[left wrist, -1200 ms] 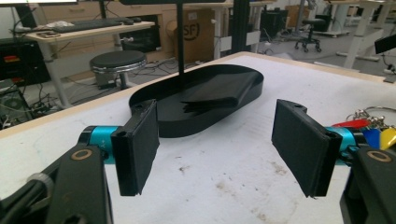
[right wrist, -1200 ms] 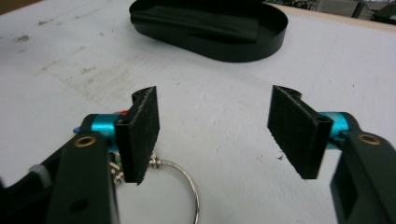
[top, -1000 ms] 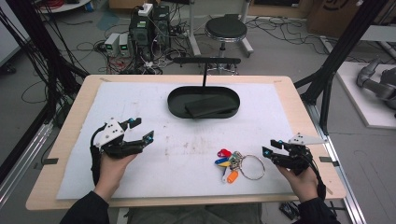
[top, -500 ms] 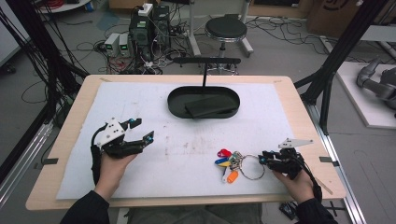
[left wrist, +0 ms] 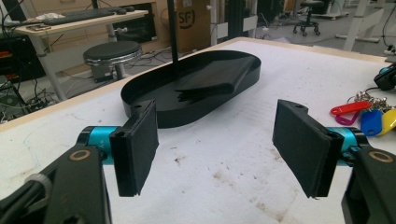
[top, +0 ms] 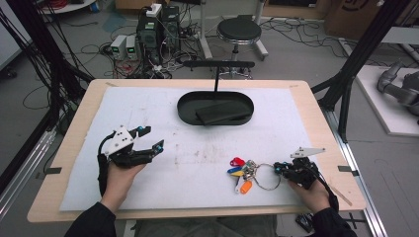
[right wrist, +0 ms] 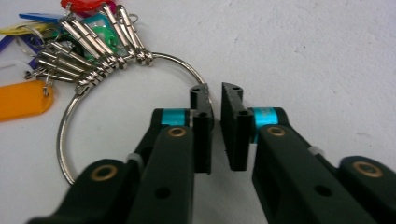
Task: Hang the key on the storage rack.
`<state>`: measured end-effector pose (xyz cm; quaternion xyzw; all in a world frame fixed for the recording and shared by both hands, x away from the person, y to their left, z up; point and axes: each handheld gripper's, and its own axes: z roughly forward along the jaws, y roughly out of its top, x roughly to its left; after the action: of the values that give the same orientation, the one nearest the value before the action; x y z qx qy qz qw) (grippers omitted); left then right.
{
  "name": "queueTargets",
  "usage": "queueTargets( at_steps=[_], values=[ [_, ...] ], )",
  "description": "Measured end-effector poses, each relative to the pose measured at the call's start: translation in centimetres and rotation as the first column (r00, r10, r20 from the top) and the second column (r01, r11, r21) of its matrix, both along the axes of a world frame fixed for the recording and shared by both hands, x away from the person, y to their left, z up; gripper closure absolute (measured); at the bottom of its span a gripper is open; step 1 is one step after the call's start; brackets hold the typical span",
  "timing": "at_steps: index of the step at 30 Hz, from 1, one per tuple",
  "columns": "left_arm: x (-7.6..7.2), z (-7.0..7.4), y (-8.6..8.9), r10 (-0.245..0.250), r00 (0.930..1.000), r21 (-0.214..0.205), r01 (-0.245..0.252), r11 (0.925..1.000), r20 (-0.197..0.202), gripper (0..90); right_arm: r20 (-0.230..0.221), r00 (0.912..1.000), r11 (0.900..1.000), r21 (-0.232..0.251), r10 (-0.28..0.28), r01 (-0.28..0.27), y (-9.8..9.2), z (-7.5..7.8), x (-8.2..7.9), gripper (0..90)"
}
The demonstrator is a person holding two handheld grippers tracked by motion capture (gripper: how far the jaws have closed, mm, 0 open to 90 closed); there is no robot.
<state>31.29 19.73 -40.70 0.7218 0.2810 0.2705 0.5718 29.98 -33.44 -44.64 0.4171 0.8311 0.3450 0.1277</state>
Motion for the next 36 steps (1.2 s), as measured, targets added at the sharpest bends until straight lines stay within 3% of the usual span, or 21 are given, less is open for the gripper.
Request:
queueTargets(
  at_steps=[7, 12, 17, 23, 27, 36],
  values=[
    [-0.1, 0.0, -0.1, -0.001, 1.0000, 0.009, 0.001, 1.0000, 0.000, 31.2, 0.023, 0.9997, 1.0000, 0.002, -0.005, 0.005, 0.4, 0.3, 0.0, 87.4],
    [-0.1, -0.1, -0.1, 0.001, 1.0000, 0.009, -0.001, 1.0000, 0.002, 31.2, 0.081, 0.9963, 0.9966, 0.079, -0.027, 0.021, 0.1, 1.3, -0.2, 87.4],
    [-0.1, -0.1, -0.2, 0.003, 1.0000, 0.013, -0.003, 0.9999, 0.001, 31.2, 0.116, 0.9927, 0.9840, 0.178, -0.032, 0.011, -0.1, 2.2, -0.3, 87.5],
    [-0.1, -0.1, -0.3, 0.001, 1.0000, 0.014, -0.001, 0.9999, 0.003, 31.2, 0.113, 0.9933, 0.9627, 0.270, -0.024, -0.007, 0.3, 2.8, -0.5, 87.4],
    [-0.1, -0.1, -0.4, -0.001, 1.0000, 0.015, 0.001, 0.9999, 0.005, 31.3, 0.111, 0.9937, 0.9531, 0.302, -0.012, -0.022, 0.8, 3.1, -0.7, 87.2],
    [-0.2, -0.1, -0.7, -0.026, 0.9996, 0.011, 0.026, 0.9996, 0.010, 31.2, 0.061, 0.9978, 0.9480, 0.316, 0.024, -0.042, 1.5, 2.9, -0.6, 86.3]
  ],
)
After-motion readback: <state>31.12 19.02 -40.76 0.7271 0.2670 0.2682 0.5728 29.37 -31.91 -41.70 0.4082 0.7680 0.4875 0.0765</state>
